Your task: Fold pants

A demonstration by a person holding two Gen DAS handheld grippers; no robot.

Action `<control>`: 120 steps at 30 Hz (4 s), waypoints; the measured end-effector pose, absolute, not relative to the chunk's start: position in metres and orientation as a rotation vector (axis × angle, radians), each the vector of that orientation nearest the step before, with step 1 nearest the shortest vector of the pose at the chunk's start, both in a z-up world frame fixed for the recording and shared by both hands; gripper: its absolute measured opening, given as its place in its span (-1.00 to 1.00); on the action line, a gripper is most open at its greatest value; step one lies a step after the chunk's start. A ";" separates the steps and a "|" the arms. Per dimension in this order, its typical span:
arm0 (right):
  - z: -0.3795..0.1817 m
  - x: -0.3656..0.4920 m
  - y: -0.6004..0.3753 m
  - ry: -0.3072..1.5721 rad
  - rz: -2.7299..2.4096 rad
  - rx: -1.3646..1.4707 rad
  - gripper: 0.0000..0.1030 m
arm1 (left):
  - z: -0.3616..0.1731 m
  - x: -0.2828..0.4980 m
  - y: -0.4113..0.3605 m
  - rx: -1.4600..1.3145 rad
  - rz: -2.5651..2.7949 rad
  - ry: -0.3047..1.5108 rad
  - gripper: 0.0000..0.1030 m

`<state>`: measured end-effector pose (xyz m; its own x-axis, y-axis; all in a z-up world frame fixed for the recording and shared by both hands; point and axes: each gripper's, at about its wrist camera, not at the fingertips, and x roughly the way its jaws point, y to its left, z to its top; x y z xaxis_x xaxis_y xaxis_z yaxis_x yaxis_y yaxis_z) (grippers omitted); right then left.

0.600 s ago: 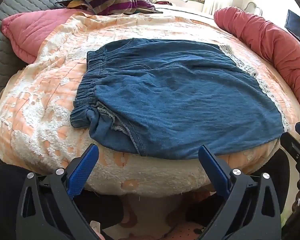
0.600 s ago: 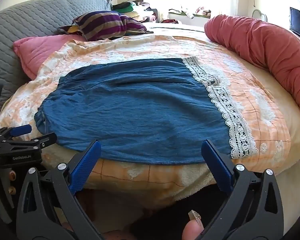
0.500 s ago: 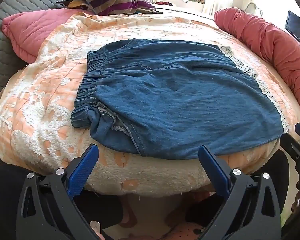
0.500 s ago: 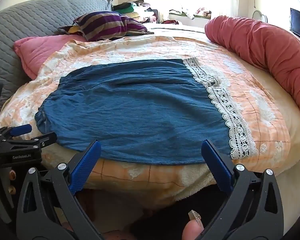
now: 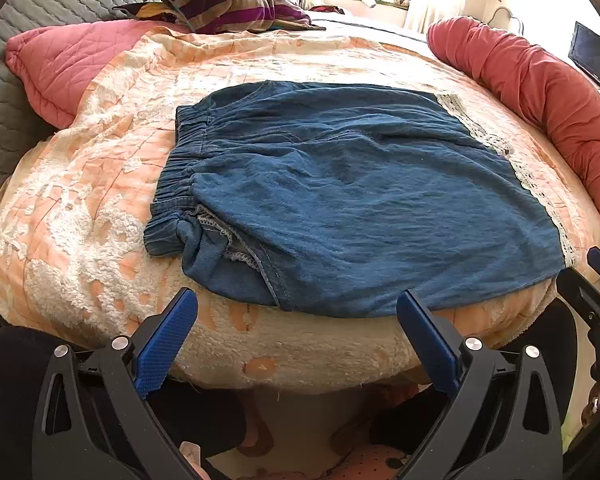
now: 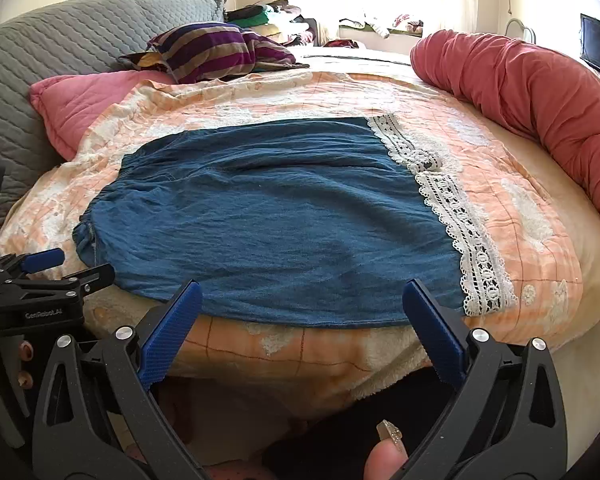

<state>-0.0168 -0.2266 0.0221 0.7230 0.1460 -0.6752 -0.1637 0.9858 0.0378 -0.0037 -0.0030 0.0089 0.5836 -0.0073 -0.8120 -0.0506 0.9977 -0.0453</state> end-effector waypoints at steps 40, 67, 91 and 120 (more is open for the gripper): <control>0.021 -0.013 -0.232 0.753 0.170 -0.013 0.84 | 0.010 -0.005 -0.003 -0.060 0.023 0.935 0.92; 0.052 0.066 -0.207 0.704 0.219 -0.076 0.84 | 0.036 0.083 0.045 -0.107 0.087 0.948 0.92; 0.033 0.250 -0.108 0.813 0.405 -0.277 0.84 | -0.012 0.227 0.158 -0.200 0.125 1.071 0.92; -0.020 0.315 -0.006 0.859 0.652 -0.767 0.71 | 0.009 0.224 0.137 -0.110 -0.022 0.954 -0.40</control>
